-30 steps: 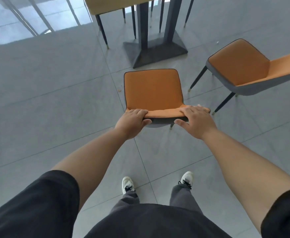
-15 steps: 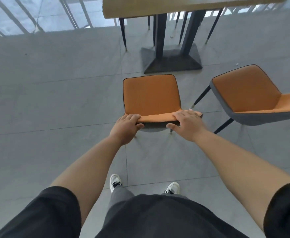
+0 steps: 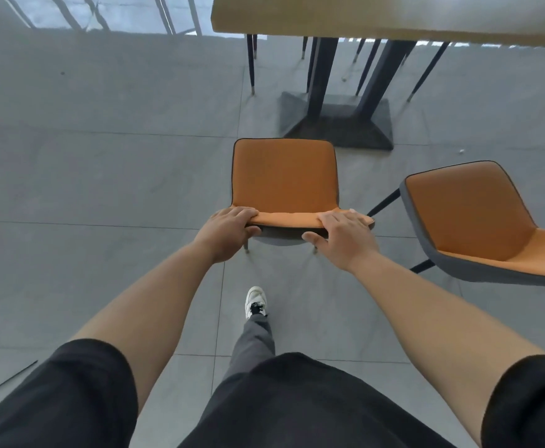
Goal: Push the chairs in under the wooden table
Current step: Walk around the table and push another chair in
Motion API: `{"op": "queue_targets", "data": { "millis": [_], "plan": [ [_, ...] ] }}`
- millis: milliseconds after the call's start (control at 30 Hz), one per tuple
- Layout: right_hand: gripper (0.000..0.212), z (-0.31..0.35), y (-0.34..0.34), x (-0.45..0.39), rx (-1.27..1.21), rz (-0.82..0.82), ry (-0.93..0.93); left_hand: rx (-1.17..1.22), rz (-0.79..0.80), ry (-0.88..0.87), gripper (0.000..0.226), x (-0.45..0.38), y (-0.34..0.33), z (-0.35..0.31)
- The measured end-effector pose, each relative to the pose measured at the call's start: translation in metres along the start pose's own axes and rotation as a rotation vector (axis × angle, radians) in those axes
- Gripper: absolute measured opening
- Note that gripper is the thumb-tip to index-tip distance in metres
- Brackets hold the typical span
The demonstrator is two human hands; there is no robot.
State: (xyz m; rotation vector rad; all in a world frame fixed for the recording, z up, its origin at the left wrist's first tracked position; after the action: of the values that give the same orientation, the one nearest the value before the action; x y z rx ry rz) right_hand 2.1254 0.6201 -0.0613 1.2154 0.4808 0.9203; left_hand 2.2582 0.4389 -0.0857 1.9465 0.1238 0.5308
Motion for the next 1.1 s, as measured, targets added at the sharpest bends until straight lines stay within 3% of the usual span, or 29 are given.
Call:
{"op": "queue_targets", "data": {
  "millis": [433,1100],
  "plan": [
    [0.076,-0.04,0.04,-0.148,0.041,-0.031,-0.026,0.0,-0.024,-0.057,0.053,-0.148,0.058,0.03],
    [0.082,-0.054,0.065,-0.296,0.016,0.028,-0.071,0.002,0.013,-0.042,0.052,-0.279,0.125,0.079]
  ]
}}
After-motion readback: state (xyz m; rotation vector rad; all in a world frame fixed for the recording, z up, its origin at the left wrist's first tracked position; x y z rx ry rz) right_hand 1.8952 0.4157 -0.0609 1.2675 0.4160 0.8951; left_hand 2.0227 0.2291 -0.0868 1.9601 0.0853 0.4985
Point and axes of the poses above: each hand's wrist, its own x-axis away from the middle knuckle, its own y-axis out of the back of the hand, z = x × y, the point moved 9 cm from there along -x, towards the middle knuckle, and after that the axes turned 3 degrees about -x, right-handed, at the moved point
